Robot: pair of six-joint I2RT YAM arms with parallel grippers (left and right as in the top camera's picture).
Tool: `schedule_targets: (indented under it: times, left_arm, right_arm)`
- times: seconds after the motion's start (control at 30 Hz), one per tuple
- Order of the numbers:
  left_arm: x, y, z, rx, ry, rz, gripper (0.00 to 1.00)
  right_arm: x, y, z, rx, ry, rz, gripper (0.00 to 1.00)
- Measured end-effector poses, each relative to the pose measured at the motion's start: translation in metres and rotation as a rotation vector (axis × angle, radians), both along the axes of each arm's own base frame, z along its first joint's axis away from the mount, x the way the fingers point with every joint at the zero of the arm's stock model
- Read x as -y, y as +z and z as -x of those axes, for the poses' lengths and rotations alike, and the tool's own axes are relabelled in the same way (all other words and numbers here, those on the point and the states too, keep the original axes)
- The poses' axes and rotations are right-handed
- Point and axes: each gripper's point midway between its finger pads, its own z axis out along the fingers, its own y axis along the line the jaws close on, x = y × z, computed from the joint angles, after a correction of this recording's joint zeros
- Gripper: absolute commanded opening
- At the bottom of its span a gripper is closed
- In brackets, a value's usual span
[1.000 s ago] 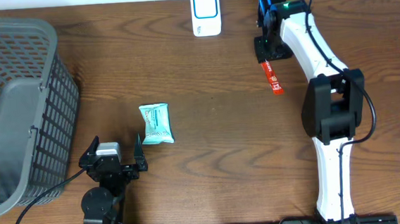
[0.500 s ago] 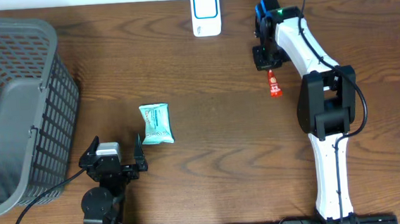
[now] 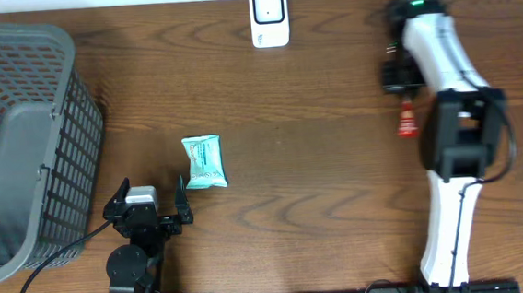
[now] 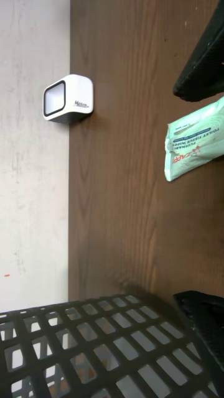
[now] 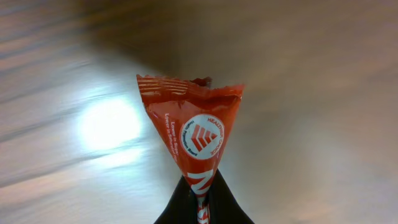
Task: Scan the item barcode
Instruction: 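Carry the red stick right toward the table edge, then swing the right gripper left over the mint-green wipes pack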
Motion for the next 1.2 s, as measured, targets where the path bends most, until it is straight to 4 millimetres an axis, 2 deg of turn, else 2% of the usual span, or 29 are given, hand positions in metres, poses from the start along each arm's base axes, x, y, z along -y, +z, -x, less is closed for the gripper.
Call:
schedule_targets:
  times: [0.1,0.23,0.33,0.47,0.5,0.53,0.57,0.67,0.73,0.83,0.9,1.07,1.2]
  left_arm:
    - [0.0,0.0,0.0,0.0,0.0,0.0,0.98]
    - [0.0,0.0,0.0,0.0,0.0,0.0,0.98]
    - [0.0,0.0,0.0,0.0,0.0,0.0,0.98]
    - [0.0,0.0,0.0,0.0,0.0,0.0,0.98]
    - [0.0,0.0,0.0,0.0,0.0,0.0,0.98]
    - [0.0,0.0,0.0,0.0,0.0,0.0,0.98]
    - [0.0,0.0,0.0,0.0,0.0,0.0,0.98]
    - [0.0,0.0,0.0,0.0,0.0,0.0,0.98]
    - [0.0,0.0,0.0,0.0,0.0,0.0,0.98]
    - [0.0,0.0,0.0,0.0,0.0,0.0,0.98]
    - [0.0,0.0,0.0,0.0,0.0,0.0,0.98]
    - [0.0,0.0,0.0,0.0,0.0,0.0,0.98]
    - [0.0,0.0,0.0,0.0,0.0,0.0,0.98]
  right_arm:
    - [0.06,0.017,0.007,0.039,-0.112,0.052,0.01]
    - [0.138,0.022,0.011,0.116,-0.219,0.1,0.01]
    - [0.178,0.023,0.016,0.148,-0.253,0.123,0.01]
    - [0.219,0.023,0.024,0.2,-0.308,0.134,0.02]
    - [0.226,0.024,0.025,0.212,-0.319,0.136,0.13]
    - [0.234,0.024,0.028,0.22,-0.335,0.137,0.5]
    - [0.24,0.024,0.031,0.222,-0.341,0.137,0.75]
    - [0.251,0.023,0.037,0.236,-0.371,0.125,0.84]
    - [0.251,0.022,0.038,0.238,-0.372,0.107,0.99]
    - [0.24,0.02,0.039,0.228,-0.377,0.057,0.99]
    - [0.224,0.019,0.038,0.222,-0.388,-0.002,0.99]
    - [0.148,0.031,0.033,0.183,-0.419,-0.2,0.99]
    - [0.058,0.047,0.034,0.083,-0.421,-0.317,0.99]
